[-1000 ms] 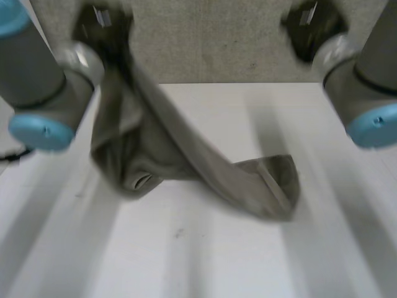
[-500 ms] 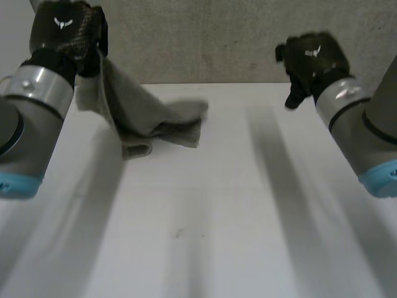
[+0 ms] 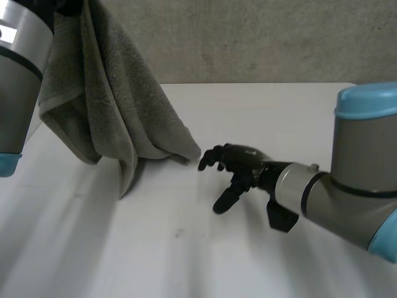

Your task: Fold the towel.

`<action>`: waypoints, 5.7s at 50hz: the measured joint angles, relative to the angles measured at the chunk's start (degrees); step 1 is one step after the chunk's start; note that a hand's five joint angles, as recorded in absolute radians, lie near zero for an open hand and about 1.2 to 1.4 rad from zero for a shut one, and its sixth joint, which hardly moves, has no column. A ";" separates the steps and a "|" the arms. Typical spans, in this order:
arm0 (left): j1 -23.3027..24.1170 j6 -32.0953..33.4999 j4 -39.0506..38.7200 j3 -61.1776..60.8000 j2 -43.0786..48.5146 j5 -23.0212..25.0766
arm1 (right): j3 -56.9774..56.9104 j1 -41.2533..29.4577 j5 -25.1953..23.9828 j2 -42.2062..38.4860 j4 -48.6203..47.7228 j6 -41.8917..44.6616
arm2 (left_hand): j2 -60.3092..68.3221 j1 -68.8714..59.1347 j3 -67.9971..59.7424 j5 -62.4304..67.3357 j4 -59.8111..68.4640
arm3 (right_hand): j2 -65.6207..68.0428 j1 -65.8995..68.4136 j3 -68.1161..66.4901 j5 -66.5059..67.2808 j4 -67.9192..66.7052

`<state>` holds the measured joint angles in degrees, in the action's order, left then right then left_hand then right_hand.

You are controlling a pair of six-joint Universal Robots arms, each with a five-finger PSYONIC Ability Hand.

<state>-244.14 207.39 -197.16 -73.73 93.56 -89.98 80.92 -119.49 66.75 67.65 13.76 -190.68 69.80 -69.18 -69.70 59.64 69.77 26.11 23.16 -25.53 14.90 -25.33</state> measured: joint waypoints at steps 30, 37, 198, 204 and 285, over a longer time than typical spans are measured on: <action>10.06 -0.04 2.10 2.50 -0.37 -2.79 | -18.27 -9.76 5.10 -19.33 -11.69 -21.17 | 0.00 0.00 0.00 0.00 0.00 | -0.48 -1.00 0.80 -0.80 1.08; 11.12 -0.05 2.13 2.95 -0.31 -2.79 | -22.55 -10.38 9.69 -22.99 -14.28 -22.61 | 0.00 0.00 0.00 0.00 0.00 | -0.48 -1.00 0.80 -0.78 1.08; -14.60 1.36 3.81 -32.75 13.07 5.55 | 10.33 21.31 4.87 11.53 -8.19 31.12 | -0.36 2.21 0.38 -1.28 -0.39 | 41.44 33.07 -42.56 41.80 -43.20; -17.10 1.65 13.60 -29.69 -1.66 5.72 | 4.71 21.57 6.01 17.06 5.60 47.34 | -0.06 1.12 0.06 -0.56 -0.07 | 41.45 33.07 -42.56 41.81 -43.20; -16.23 -11.76 -9.15 -26.82 18.67 3.31 | 5.53 16.06 4.79 -12.50 -17.32 52.52 | -0.01 -0.11 -0.06 0.00 0.01 | 40.37 32.98 -41.19 41.58 -41.51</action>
<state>-260.36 195.63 -206.31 -100.55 112.23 -86.67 86.46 -103.43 71.55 55.15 -3.55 -138.16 69.78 -69.29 -69.76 59.65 69.79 66.48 56.14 -66.71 56.47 -66.84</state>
